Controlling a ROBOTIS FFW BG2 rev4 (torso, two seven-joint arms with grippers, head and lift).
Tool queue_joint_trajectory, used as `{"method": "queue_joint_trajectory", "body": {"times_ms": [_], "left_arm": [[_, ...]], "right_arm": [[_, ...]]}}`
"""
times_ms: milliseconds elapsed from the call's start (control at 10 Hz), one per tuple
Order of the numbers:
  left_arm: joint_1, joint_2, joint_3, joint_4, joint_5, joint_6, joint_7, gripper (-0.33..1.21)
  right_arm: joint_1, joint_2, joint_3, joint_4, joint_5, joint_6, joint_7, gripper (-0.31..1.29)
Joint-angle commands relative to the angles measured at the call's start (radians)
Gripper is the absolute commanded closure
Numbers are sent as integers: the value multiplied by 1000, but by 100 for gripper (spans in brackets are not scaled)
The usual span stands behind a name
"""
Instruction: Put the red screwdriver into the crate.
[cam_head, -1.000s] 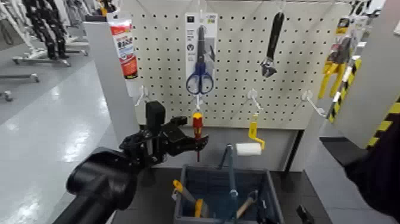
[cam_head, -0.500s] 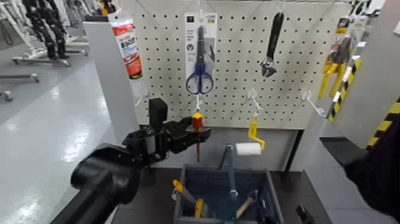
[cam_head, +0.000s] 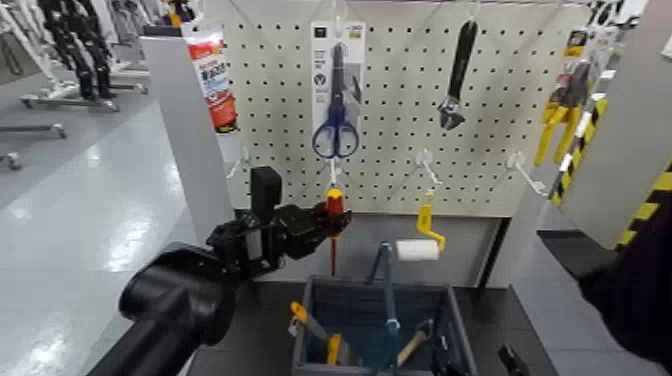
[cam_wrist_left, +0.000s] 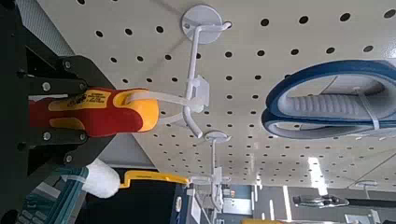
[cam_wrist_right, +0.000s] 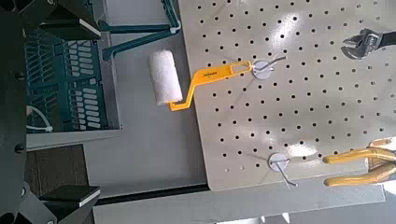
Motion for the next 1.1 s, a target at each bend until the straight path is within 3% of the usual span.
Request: {"method": "queue_joint_trajectory", "body": {"times_ms": [100, 900, 1100], "left_arm": [[12, 0, 7, -15, 0, -2, 0, 115], [193, 12, 79, -340, 37, 147, 6, 115], [230, 12, 76, -340, 110, 169, 14, 115]], "right_arm": [[0, -2, -3, 0, 0, -2, 0, 13], [2, -3, -8, 0, 0, -2, 0, 13], [0, -3, -6, 2, 0, -3, 0, 13]]}}
